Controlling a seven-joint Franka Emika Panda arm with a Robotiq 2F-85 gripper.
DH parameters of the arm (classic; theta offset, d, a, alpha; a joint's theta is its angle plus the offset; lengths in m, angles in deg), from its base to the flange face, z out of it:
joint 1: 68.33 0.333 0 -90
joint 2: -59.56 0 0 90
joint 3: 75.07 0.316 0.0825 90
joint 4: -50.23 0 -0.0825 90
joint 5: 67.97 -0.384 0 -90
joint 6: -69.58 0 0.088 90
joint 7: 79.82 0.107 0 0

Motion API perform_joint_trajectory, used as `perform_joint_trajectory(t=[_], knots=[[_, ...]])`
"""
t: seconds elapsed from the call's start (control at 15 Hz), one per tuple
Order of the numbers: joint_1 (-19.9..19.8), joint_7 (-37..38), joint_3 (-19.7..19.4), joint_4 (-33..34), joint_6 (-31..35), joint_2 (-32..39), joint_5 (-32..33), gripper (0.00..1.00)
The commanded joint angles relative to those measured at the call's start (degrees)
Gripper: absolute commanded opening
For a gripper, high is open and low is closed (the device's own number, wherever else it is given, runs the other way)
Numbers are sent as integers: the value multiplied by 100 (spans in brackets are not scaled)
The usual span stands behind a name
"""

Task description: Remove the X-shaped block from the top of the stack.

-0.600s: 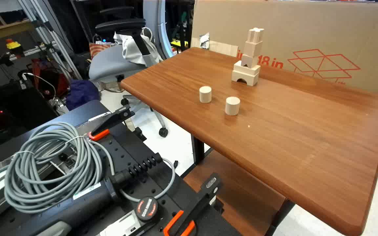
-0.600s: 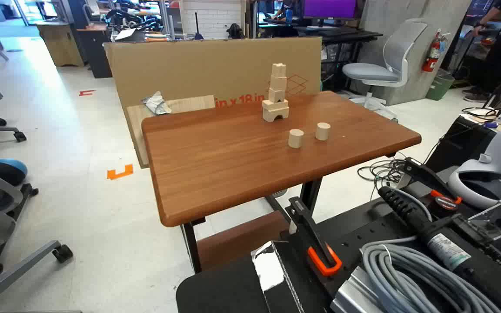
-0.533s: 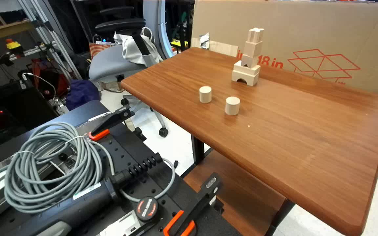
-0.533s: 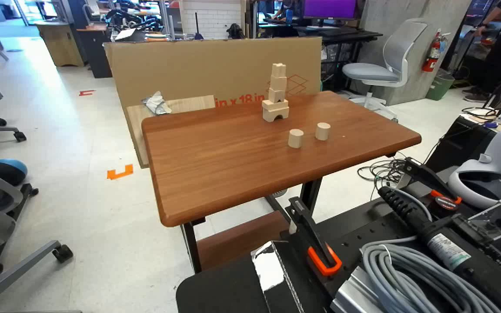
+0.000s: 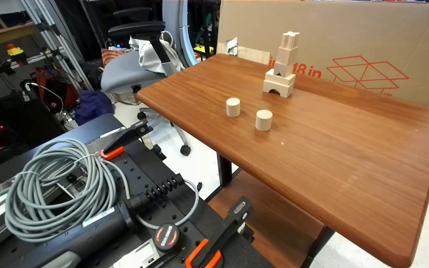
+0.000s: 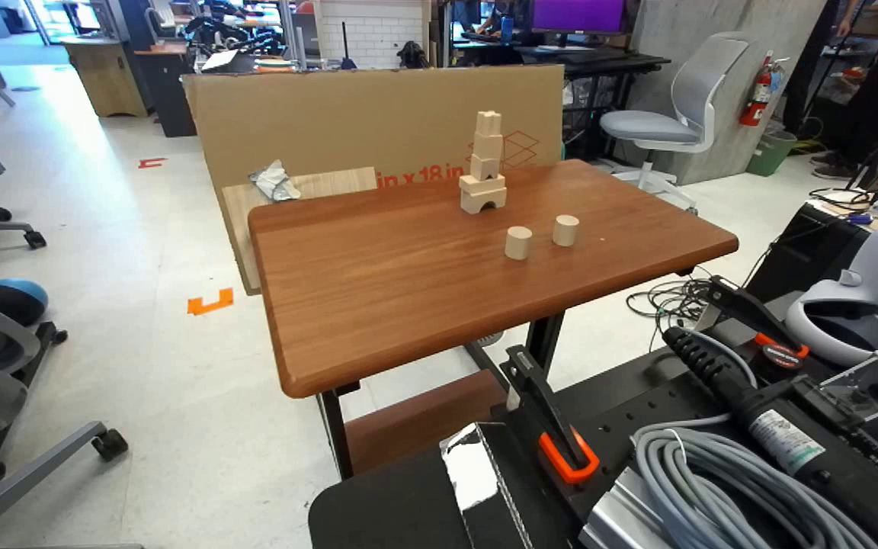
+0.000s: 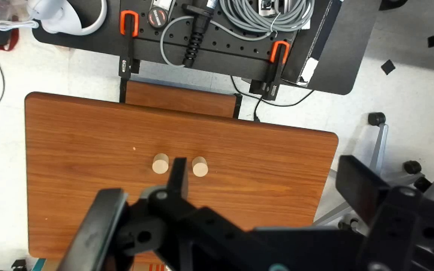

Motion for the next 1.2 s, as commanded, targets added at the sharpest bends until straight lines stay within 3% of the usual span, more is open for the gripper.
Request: perform_joint_trajectory(t=[0.0,0.67,1.13], knots=[[-37,-15,32,11,-14,4,-19,100],[-37,-15,32,12,-14,4,-19,100],[-115,465,30,245,1721,642,-138,100]])
